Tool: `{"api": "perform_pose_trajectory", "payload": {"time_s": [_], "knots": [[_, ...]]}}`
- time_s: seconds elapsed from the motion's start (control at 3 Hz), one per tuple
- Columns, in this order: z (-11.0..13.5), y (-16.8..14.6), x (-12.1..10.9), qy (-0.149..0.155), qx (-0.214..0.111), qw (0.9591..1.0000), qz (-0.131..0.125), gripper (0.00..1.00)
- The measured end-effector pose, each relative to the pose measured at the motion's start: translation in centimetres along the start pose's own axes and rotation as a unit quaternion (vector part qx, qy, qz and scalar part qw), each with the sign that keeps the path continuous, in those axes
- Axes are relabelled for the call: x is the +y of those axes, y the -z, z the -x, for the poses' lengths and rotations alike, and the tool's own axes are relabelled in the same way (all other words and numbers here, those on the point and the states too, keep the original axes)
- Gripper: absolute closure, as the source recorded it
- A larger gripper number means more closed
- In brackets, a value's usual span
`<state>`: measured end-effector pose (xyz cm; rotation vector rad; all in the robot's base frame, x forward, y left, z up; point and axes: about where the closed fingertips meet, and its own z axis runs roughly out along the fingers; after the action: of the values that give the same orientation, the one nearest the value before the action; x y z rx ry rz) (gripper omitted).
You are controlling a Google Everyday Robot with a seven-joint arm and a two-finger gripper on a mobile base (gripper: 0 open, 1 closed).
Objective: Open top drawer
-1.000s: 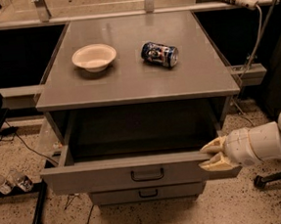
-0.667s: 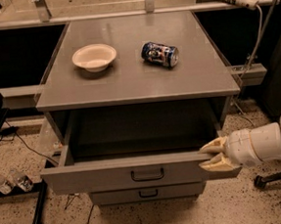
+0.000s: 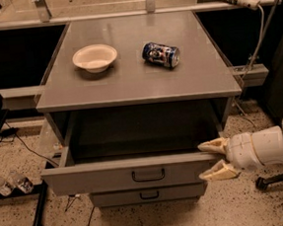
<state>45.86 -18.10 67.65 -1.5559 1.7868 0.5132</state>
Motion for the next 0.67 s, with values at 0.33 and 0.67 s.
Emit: {"api": "perform_pose_trajectory", "payload": {"time_s": [0.33, 0.67], "knots": [[-1.09, 0.80, 1.80, -0.005, -0.005, 1.0000, 0.000, 0.75], [-0.63, 1.19, 1.75, -0.005, -0.005, 1.0000, 0.000, 0.97]]}}
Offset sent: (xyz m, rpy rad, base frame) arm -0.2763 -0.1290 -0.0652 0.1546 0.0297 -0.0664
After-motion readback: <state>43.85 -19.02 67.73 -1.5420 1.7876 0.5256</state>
